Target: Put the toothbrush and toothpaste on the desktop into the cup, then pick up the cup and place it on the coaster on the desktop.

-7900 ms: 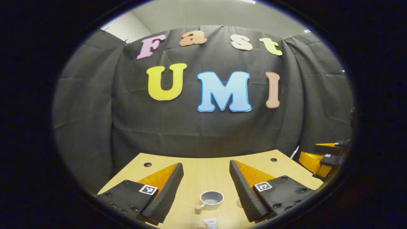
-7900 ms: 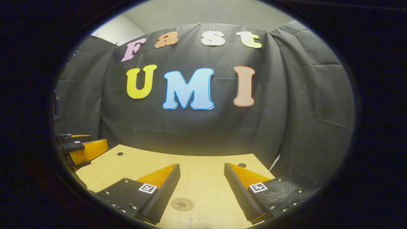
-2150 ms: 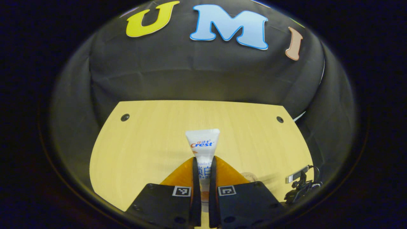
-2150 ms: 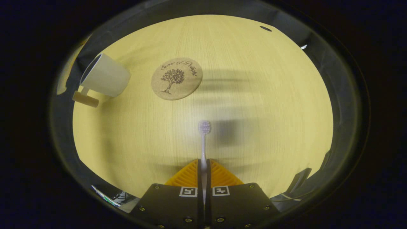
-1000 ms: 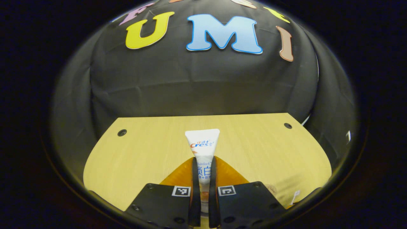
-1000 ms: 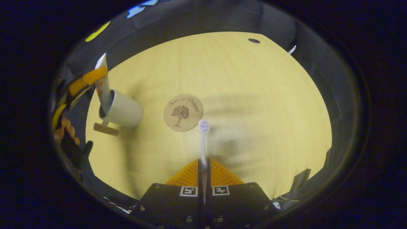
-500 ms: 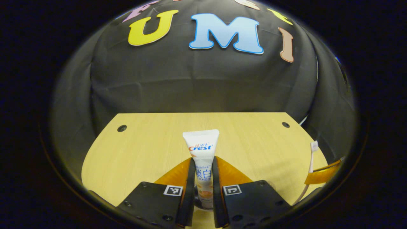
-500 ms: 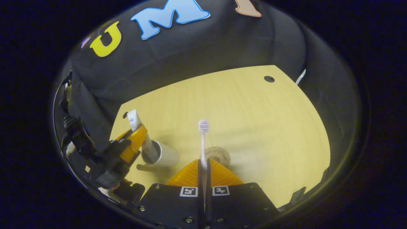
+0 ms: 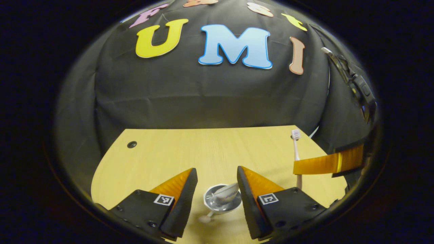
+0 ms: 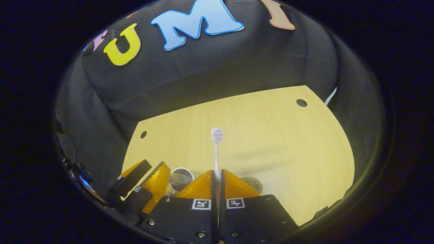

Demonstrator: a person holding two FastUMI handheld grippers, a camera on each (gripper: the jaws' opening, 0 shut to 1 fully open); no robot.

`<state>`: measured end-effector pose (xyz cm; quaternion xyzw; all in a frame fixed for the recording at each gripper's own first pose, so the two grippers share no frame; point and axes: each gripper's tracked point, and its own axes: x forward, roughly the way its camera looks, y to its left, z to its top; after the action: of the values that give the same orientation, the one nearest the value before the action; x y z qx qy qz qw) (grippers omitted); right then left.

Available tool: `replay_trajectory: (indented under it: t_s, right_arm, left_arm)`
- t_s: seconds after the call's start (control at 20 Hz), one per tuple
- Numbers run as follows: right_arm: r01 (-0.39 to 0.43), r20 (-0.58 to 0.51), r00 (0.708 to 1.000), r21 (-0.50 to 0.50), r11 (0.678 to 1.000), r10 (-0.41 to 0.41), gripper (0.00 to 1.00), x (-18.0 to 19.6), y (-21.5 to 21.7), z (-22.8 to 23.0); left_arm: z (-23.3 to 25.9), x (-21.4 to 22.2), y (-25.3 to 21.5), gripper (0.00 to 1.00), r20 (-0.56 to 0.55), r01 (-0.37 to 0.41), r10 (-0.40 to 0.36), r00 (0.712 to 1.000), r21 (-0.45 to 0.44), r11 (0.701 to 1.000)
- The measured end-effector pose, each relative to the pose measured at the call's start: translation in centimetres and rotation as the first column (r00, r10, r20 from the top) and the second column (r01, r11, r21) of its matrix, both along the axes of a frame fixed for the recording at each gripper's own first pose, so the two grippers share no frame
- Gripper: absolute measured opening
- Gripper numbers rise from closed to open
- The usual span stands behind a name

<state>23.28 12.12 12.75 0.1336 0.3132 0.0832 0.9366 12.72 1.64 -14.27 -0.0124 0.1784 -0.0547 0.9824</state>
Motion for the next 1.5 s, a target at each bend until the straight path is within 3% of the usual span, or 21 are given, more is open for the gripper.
replay_trajectory:
  t_s: [0.35,0.95,1.2,1.5]
  right_arm:
    - [-0.010,0.050,0.999,0.022,1.000,0.009,0.02,2.7,3.6,1.3]
    - [0.053,0.143,0.988,0.038,0.998,-0.058,0.02,6.6,8.0,-0.6]
    - [0.080,0.193,0.977,0.055,0.995,-0.089,0.02,6.7,8.2,-2.0]
    - [0.050,0.232,0.971,0.036,0.998,-0.057,0.04,4.3,8.9,-3.7]
  left_arm:
    - [2.1,-3.1,5.2,0.76,0.020,-0.047,0.047,0.999,-0.003,0.999]
    - [-0.3,-8.3,16.6,0.77,-0.054,-0.202,0.203,0.978,0.024,0.979]
    - [-1.2,-9.1,17.1,0.76,-0.080,-0.209,0.211,0.974,0.033,0.977]
    - [-2.9,-9.3,14.8,0.76,-0.110,-0.141,0.145,0.983,0.037,0.989]
